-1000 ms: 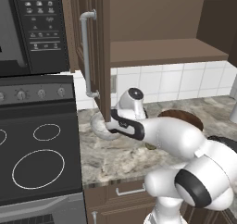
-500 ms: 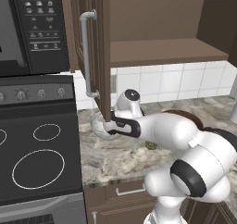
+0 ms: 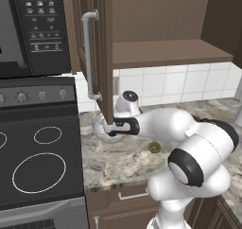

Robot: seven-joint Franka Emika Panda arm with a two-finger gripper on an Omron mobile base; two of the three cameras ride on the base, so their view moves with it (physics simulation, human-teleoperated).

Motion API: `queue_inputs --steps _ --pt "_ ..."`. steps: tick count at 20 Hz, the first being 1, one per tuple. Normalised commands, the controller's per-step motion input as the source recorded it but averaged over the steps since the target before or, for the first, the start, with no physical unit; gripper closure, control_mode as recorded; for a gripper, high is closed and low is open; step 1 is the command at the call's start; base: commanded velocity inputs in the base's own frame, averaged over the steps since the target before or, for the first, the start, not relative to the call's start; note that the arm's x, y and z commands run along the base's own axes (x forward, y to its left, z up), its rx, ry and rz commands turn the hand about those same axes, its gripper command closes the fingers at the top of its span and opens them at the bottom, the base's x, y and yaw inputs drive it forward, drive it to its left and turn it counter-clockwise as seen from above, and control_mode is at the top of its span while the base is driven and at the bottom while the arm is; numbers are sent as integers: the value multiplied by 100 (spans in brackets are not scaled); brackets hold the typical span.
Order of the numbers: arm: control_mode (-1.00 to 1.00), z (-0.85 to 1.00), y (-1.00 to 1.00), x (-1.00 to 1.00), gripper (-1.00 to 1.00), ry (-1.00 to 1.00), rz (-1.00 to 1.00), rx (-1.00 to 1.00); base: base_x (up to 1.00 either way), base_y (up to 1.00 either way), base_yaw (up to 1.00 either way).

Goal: Pick both bowls and place them on the counter. Then place the kiwi in one bowl and place the sugar cube in the other bowl.

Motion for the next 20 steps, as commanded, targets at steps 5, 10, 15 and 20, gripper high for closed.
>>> queue_inputs --steps 5,10,15,20 --pt "-100 -8 9 6 100 9 3 -5 0 0 0" --pt "-100 -9 6 3 100 8 3 -6 0 0 0" --pt "-100 -12 2 1 100 6 2 -5 0 0 0" --pt "-100 -16 0 0 100 4 2 -4 0 0 0"
